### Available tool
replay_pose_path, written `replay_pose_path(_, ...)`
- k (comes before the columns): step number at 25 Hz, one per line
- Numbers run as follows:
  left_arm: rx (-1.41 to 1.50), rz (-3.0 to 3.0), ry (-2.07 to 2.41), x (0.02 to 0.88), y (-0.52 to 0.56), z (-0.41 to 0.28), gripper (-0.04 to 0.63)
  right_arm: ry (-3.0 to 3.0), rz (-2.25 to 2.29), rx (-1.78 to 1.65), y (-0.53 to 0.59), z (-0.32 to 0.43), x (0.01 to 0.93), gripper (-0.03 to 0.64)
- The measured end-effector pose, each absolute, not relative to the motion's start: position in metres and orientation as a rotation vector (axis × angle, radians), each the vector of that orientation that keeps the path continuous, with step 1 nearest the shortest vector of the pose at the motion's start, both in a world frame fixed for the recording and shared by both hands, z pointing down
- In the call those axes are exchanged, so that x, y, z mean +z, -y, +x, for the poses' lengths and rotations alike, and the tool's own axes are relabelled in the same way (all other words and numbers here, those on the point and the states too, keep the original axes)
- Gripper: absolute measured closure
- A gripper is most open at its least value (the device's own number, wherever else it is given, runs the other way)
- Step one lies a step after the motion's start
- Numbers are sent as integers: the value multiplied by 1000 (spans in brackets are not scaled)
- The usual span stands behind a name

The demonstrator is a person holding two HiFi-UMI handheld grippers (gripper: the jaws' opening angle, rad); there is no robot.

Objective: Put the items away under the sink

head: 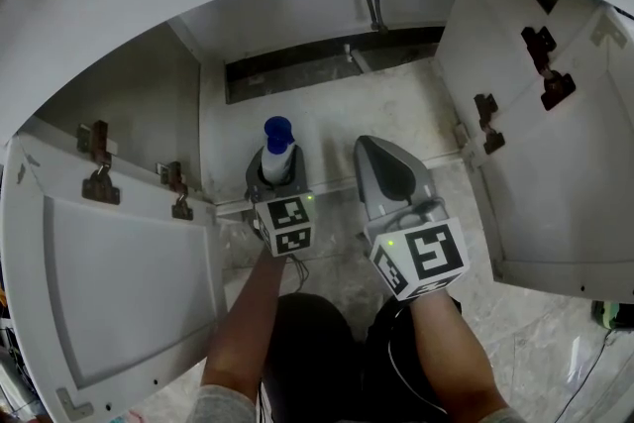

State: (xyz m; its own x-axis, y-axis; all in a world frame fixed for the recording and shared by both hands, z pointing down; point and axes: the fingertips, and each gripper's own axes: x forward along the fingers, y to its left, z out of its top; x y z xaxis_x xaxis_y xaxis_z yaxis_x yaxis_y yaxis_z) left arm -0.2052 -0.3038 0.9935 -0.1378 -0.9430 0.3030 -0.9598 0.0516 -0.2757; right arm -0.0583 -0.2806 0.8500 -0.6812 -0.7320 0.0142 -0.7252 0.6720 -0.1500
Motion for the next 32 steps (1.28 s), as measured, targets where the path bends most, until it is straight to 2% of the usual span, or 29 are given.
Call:
replay_pose_path(3, 713, 2041, 2246, 995, 301, -202, 409, -2830, -1256, -236, 285, -55, 857, 618)
replay_pose_path(9, 510, 1931, 2193, 994, 293, -219, 336, -2831, -1257, -254, 289, -57, 862, 618)
replay_pose_path(14, 544, 1965, 2129, 992, 281, -219, 279, -2836, -1238, -251, 289, -63, 862, 618)
replay_pose_path(15, 555, 1980, 2110, 992, 279, -217, 287, -2833, -1234, -251, 289, -64, 861, 618)
replay_pose_path(16, 564, 1993, 2089, 993, 278, -215, 353, -2830, -1231, -251, 289, -64, 860, 618)
replay_pose_path(17, 567, 2005, 2072, 992, 279, -213, 373, -2827, -1231, -251, 290, -64, 860, 618)
replay_pose_path(28, 518, 2008, 2115, 988, 295, -218, 374, -2831, -1241, -256, 292, -60, 865, 618)
replay_pose_path(30, 505, 2023, 2081, 991, 290, -214, 283, -2829, -1236, -262, 291, -60, 864, 618)
replay_pose_path(32, 481, 2043, 2047, 988, 285, -209, 264, -2837, -1230, -253, 290, -61, 862, 618)
